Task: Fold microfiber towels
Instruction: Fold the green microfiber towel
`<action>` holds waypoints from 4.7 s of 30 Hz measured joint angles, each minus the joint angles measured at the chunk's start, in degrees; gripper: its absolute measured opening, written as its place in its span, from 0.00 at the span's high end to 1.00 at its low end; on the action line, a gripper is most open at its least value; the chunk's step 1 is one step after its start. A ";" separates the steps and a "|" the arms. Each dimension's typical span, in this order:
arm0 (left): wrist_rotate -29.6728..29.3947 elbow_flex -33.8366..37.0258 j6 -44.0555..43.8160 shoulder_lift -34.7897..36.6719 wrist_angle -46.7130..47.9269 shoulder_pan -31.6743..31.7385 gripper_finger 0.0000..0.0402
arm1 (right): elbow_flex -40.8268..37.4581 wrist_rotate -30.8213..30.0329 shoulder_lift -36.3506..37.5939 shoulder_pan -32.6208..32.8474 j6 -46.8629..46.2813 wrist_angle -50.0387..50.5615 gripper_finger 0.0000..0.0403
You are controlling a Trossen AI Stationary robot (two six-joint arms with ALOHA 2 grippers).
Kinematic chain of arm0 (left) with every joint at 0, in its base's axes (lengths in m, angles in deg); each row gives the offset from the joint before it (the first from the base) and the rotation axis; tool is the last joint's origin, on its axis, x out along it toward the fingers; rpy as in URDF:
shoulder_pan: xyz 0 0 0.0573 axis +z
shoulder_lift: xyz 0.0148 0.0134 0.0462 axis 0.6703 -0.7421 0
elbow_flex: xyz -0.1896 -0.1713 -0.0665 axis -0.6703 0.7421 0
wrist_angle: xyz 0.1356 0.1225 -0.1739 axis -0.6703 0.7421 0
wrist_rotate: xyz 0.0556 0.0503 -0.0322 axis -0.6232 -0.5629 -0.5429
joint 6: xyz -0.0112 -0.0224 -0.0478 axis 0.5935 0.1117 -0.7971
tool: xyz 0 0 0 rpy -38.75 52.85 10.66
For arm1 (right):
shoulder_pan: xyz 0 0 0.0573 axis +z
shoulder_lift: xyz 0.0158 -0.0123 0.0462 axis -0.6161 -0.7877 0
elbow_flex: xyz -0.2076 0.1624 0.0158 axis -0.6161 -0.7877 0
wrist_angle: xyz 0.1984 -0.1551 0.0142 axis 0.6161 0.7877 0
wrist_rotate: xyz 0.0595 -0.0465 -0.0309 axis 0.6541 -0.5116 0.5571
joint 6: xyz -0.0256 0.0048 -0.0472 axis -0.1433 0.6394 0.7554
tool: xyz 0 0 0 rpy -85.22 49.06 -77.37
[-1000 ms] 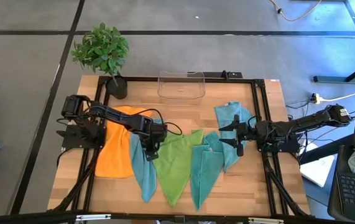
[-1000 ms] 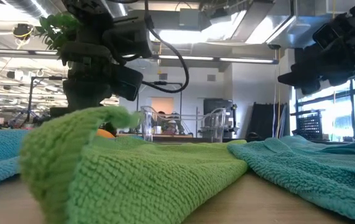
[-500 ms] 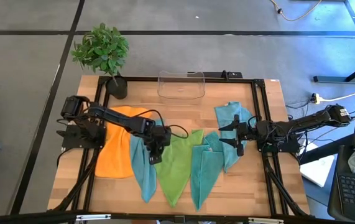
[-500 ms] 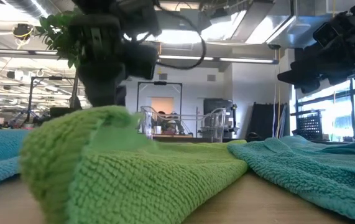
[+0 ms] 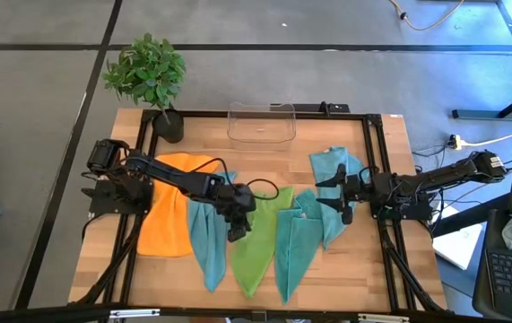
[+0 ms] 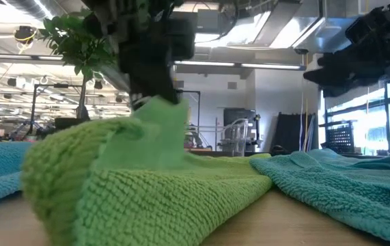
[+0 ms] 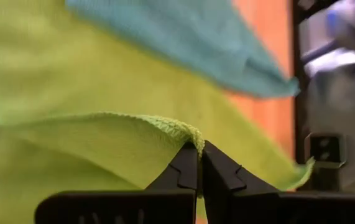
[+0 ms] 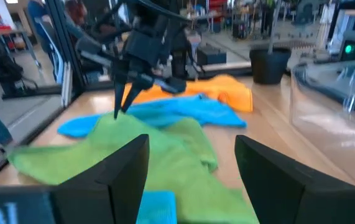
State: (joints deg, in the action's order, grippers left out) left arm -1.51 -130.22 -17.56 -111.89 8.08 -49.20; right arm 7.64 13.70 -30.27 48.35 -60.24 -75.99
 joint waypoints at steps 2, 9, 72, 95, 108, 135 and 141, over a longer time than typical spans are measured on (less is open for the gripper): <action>0.00 -0.01 -0.65 0.00 -3.17 0.34 1.00 | 1.04 0.45 -0.09 -0.02 1.36 0.13 0.41; -0.19 -0.01 -0.71 0.02 -8.19 0.01 1.00 | 13.16 -1.04 -6.29 -0.02 10.18 10.26 0.41; -19.30 -0.07 13.98 8.22 3.87 -5.41 0.89 | 41.72 24.04 -53.27 1.66 29.30 25.00 0.97; -25.57 -0.29 7.81 -6.43 21.81 -1.01 0.90 | 41.70 25.16 -42.89 11.40 11.68 53.70 0.97; -26.88 -0.19 6.84 -5.88 29.34 -0.91 0.90 | 39.79 28.00 -44.09 18.44 -0.26 51.75 0.97; -32.33 -19.69 -0.18 -6.19 42.05 -10.89 0.90 | 33.11 20.25 -44.41 20.28 -5.14 41.13 0.61; -34.31 -19.68 -3.78 -6.22 33.53 -16.30 0.90 | 33.90 15.05 -45.60 22.94 -1.97 40.06 0.54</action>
State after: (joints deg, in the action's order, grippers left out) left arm -35.81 -149.89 -21.33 -118.11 41.61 -65.50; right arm 41.54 28.75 -75.87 71.30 -62.21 -35.93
